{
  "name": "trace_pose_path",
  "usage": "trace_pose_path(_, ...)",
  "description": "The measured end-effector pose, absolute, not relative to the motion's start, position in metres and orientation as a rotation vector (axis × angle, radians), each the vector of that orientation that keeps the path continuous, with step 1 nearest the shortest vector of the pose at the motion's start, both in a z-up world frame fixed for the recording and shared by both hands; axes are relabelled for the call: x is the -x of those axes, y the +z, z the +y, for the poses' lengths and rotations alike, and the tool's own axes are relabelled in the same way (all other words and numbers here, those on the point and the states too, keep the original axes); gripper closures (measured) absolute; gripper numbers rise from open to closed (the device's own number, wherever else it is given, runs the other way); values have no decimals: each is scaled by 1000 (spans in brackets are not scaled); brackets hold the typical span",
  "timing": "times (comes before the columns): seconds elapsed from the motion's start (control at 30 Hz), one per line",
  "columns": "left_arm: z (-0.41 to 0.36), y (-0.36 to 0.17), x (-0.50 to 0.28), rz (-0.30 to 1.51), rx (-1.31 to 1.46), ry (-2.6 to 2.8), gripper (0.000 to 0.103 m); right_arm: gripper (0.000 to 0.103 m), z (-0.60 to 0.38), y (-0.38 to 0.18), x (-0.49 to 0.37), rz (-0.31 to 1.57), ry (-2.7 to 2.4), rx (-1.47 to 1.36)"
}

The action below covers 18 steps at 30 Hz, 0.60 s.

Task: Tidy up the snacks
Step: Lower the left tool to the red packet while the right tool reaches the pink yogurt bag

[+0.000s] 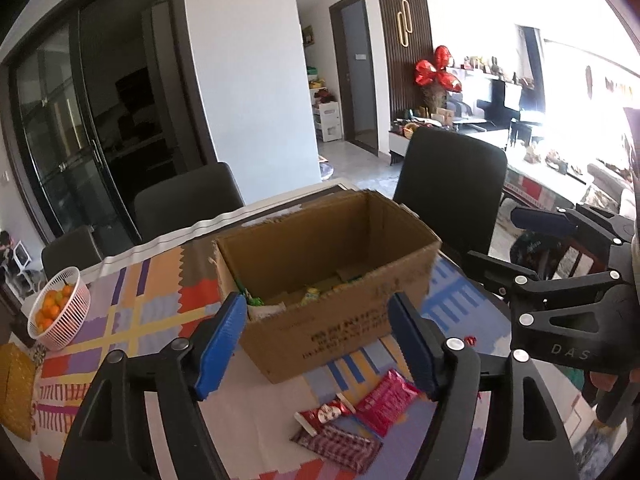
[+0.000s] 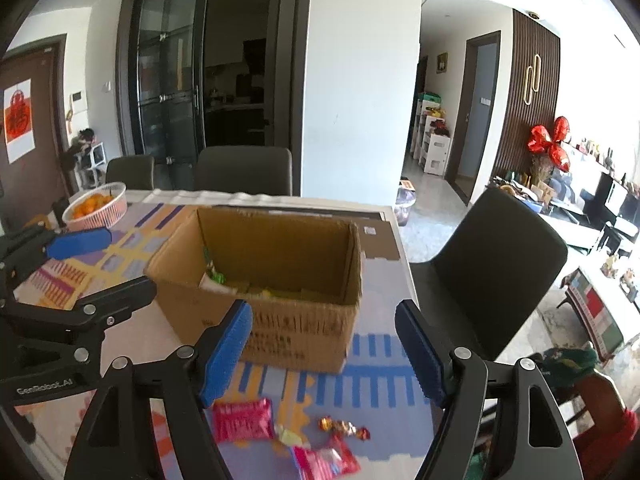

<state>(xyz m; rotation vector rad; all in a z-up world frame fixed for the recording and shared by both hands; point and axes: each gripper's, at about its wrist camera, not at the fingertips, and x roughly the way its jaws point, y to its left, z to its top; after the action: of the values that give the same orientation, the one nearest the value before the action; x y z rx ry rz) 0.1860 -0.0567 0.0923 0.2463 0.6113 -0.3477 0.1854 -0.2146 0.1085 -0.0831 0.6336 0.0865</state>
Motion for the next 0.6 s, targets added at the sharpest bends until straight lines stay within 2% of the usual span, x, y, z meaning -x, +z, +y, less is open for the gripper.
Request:
trace_pose_path(0.17,-64,81,-169,628,-287,-374,25,28,-218,97,-164,667,85,95)
trace_pose_path(0.6,-88,25,-160,793,-432,-484,25,28,-215,44,-144,858,135,188)
